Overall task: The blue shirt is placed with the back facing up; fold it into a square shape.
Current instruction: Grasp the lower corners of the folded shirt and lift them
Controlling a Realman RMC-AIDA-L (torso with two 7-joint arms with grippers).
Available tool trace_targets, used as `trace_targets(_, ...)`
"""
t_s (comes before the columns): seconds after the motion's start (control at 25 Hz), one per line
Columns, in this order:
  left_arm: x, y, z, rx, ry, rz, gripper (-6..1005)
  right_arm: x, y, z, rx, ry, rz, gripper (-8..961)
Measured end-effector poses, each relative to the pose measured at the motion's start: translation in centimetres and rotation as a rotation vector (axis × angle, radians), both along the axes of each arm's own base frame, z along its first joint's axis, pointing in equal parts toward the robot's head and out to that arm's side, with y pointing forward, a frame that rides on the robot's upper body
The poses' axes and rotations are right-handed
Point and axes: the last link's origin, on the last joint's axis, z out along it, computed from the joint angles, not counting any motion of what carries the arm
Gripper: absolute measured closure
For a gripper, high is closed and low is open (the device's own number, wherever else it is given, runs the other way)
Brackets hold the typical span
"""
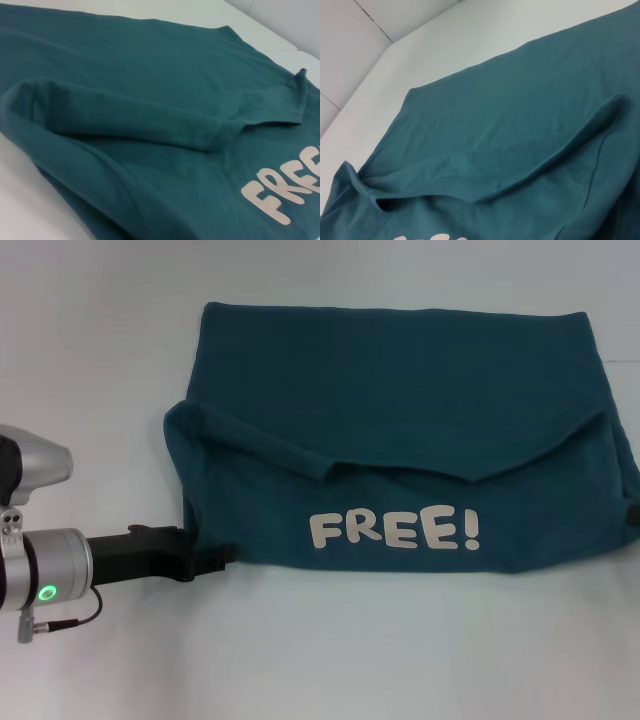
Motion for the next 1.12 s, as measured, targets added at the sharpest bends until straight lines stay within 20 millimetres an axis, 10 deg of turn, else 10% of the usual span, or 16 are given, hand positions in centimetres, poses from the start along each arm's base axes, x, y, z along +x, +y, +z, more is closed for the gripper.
trace_targets(0.32, 0.0, 0.3, 0.1, 0.011, 0.011, 0.002, 476, 0.0, 0.0, -0.1, -0.001, 0.004, 0.001, 932)
trace_targets(0.72, 0.0, 0.4, 0.1, 0.010, 0.016, -0.001, 937, 0.0, 0.0, -0.1, -0.001, 0.003, 0.000, 931)
trace_targets(1.12, -0.5, -0.4, 1.1, -0.008, 0.021, 0.004, 979, 0.1, -0.3, 0.1, -0.011, 0.005, 0.004, 930)
